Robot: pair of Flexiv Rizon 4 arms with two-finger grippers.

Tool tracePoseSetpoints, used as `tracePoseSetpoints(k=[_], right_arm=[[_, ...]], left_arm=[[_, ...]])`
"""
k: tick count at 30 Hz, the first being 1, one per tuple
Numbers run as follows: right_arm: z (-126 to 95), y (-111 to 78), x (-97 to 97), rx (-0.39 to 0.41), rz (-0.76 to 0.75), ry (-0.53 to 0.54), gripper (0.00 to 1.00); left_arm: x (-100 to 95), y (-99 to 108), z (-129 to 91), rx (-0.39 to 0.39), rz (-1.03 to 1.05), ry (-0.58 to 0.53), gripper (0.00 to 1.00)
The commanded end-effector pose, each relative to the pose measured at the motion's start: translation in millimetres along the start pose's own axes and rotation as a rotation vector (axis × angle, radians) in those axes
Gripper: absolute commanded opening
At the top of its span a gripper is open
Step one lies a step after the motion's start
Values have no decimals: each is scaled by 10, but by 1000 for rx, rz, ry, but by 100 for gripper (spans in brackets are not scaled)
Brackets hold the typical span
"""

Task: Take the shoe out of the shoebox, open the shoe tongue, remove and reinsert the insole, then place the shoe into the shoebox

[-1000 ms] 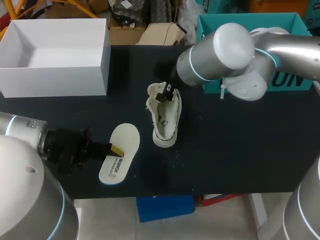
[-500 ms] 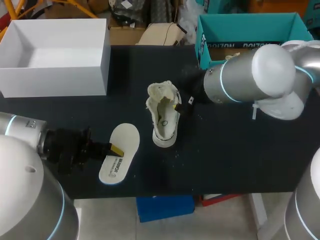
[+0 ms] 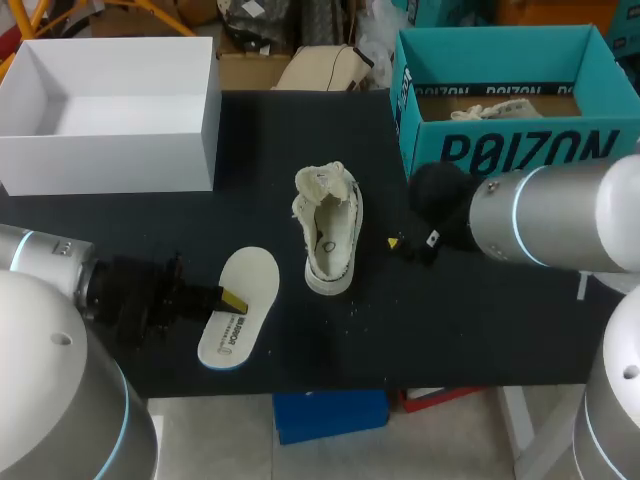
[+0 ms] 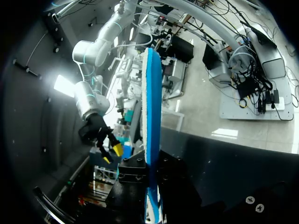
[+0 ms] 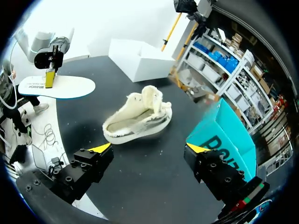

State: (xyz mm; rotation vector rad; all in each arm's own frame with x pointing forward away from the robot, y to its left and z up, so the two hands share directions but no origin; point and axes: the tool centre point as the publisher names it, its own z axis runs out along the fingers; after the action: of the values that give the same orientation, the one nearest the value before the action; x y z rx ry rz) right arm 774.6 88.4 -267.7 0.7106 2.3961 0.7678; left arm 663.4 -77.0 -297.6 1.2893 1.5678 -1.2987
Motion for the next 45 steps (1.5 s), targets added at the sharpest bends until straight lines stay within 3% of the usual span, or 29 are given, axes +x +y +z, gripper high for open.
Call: tracePoseSetpoints(k=[1, 7, 12, 22, 34, 45], right_arm=[[-719, -136, 14, -1, 7, -19, 100], [-774, -164, 31, 19, -3, -17, 100], [-774, -164, 31, 19, -3, -17, 100], [-774, -164, 31, 19, -3, -17, 100], [-774, -164, 31, 19, -3, -17, 100], [-774, -164, 31, 19, -3, -17, 100]], left_arm=[[5, -8, 12, -4, 2, 1, 0], [5, -8, 12, -4, 2, 1, 0], [-70, 40, 42, 157, 6, -28, 0], [-200, 343, 160, 324, 37, 195, 0], [-177, 705, 424, 313, 4, 332, 0], [-154, 809, 750, 279, -30, 367, 0]])
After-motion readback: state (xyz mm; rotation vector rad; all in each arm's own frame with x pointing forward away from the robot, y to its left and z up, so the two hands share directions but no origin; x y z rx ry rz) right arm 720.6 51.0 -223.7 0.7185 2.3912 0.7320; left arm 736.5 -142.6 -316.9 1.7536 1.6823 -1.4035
